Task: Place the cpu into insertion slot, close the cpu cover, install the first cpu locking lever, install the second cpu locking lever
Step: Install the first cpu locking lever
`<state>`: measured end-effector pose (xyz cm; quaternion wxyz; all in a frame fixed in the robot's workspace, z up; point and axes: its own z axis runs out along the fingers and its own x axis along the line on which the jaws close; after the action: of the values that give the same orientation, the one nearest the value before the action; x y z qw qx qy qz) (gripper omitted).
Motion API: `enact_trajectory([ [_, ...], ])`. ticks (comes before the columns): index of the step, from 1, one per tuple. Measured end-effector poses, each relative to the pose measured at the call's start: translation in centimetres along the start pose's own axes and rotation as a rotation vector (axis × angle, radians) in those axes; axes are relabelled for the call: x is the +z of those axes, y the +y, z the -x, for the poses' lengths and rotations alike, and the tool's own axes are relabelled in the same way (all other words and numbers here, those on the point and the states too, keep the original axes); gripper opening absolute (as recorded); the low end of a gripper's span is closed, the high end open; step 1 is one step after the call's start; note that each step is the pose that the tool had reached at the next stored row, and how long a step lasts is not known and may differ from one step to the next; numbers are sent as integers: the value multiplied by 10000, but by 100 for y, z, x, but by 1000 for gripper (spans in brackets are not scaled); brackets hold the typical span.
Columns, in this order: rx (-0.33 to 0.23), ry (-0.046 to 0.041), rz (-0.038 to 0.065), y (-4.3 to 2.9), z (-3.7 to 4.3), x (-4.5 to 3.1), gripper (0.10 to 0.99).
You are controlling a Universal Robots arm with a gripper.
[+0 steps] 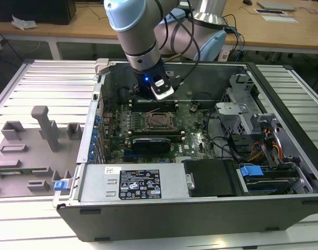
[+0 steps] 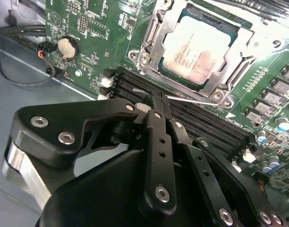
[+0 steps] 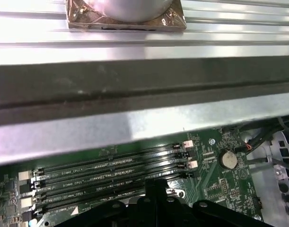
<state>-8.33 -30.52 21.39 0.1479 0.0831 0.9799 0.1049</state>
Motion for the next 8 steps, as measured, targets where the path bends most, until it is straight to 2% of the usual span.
enact_trajectory([
  [8, 311, -77, -90, 26, -39, 17, 106],
])
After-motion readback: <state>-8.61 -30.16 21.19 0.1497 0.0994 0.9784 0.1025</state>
